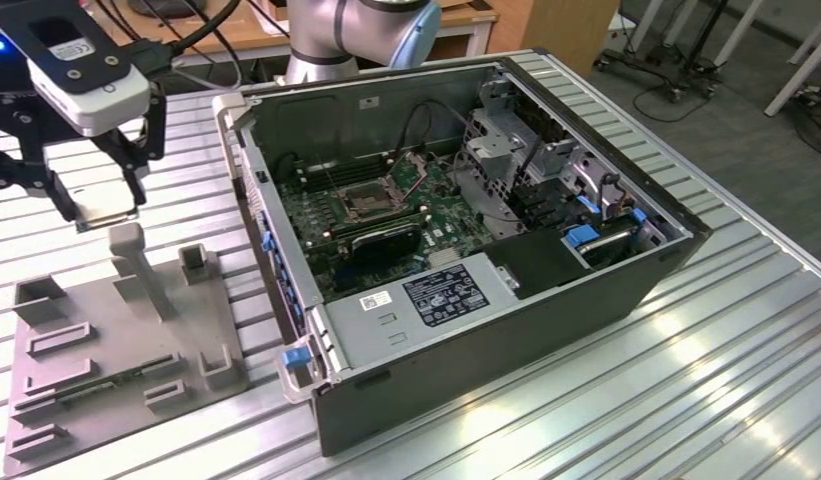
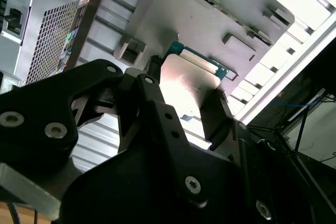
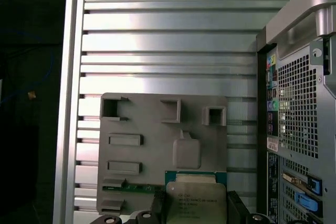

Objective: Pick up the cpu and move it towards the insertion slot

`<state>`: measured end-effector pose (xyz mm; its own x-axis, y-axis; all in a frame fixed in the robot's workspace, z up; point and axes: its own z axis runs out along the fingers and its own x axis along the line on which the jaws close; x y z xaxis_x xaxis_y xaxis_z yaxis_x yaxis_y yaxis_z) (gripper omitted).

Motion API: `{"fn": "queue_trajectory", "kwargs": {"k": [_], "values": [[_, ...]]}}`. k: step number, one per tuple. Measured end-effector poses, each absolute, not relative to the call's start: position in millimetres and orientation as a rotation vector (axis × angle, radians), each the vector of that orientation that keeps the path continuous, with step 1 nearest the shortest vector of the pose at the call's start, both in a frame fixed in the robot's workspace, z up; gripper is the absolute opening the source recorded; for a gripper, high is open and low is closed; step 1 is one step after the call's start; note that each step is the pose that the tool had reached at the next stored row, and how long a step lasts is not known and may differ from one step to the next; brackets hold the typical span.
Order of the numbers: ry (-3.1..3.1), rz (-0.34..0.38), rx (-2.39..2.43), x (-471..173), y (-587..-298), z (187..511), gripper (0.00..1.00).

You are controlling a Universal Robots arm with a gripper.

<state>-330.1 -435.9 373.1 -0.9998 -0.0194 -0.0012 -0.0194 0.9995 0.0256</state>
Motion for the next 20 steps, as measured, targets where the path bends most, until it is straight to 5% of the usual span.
{"fn": "queue_trajectory", "kwargs": {"k": [20], "values": [[3.14, 0.04, -0.03, -293.2, -435.9, 373.1, 0.54]]}}
